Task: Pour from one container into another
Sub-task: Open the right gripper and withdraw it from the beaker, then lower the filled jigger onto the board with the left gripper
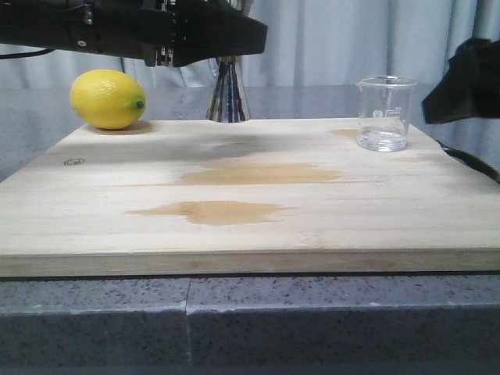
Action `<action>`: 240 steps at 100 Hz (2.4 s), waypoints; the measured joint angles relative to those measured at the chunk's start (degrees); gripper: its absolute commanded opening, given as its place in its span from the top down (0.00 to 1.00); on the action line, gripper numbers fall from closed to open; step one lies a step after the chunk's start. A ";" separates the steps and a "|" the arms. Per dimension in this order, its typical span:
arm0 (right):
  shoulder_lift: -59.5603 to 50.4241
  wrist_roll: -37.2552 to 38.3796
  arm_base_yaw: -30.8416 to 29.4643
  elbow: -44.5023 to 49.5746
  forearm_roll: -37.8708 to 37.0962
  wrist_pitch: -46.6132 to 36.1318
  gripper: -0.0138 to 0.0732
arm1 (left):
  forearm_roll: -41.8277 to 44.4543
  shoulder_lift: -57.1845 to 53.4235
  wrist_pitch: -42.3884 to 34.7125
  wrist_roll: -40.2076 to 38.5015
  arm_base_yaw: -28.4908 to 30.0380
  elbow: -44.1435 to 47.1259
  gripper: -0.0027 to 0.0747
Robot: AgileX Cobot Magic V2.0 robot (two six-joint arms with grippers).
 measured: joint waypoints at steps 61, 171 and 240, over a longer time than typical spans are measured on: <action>-17.45 1.17 12.80 0.00 3.51 23.88 0.21 | 0.00 0.00 0.00 0.00 0.00 0.00 0.71; -20.53 1.17 13.48 0.00 1.02 28.94 0.21 | 0.00 3.37 0.00 1.45 0.00 0.00 0.71; -20.53 1.17 13.48 0.00 -0.12 28.94 0.21 | -0.87 5.18 0.38 1.45 0.00 -0.11 0.44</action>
